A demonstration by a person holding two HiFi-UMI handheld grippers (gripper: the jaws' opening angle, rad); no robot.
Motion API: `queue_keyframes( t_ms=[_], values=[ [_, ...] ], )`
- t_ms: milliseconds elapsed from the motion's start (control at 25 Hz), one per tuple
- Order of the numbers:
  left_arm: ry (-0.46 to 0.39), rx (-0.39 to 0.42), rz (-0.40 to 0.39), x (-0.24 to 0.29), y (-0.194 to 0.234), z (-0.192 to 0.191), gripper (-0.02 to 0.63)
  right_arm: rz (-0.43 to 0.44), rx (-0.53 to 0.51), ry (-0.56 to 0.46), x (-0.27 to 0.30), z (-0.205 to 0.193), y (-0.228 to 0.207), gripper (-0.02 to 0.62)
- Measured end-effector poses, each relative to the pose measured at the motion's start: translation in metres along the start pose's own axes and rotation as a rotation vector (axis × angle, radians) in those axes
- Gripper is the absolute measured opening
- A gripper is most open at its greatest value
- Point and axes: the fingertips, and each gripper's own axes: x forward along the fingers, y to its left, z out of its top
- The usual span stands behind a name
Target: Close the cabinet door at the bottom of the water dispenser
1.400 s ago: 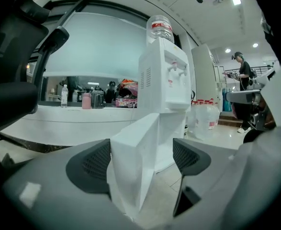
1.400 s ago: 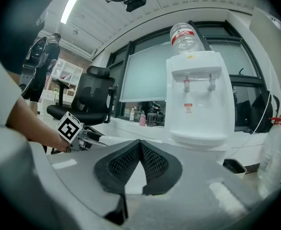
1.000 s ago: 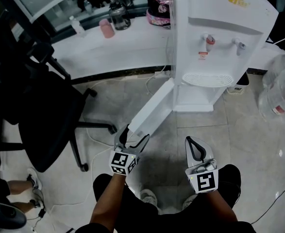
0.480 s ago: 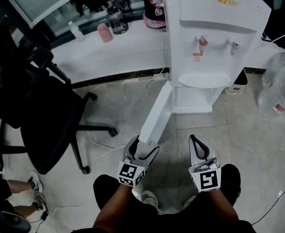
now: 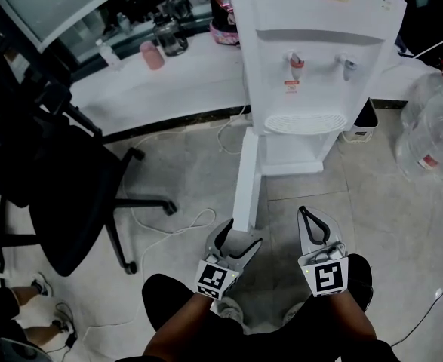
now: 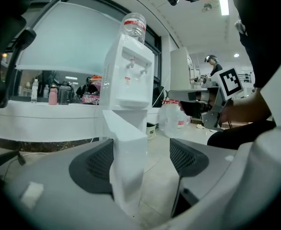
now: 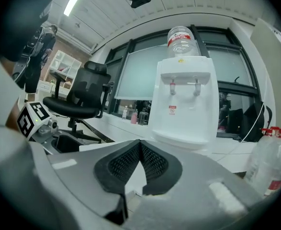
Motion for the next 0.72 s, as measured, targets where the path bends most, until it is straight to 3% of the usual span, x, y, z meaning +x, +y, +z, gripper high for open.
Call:
queue_keyframes(
  t_ms=[160, 280, 440, 720],
  values=[
    [-0.008, 0.036, -0.071, 0.015, -0.03, 0.005, 0.373, -0.028, -0.017, 0.003, -0.007, -0.003, -0.018, 0.003],
    [-0.018, 0.042, -0.093, 0.029, -0.047, 0.008, 0.316, -0.028, -0.064, 0.034, -0.012, -0.011, -0.028, 0.003],
    [-0.032, 0.031, -0.145, 0.051, -0.073, 0.012, 0.333, -0.037, -0.093, 0.073, -0.022, -0.023, -0.043, 0.003],
    [-0.036, 0.044, -0.251, 0.095, -0.112, 0.02, 0.361, -0.134, -0.077, 0.102, -0.057, -0.045, -0.077, 0.003]
  ],
)
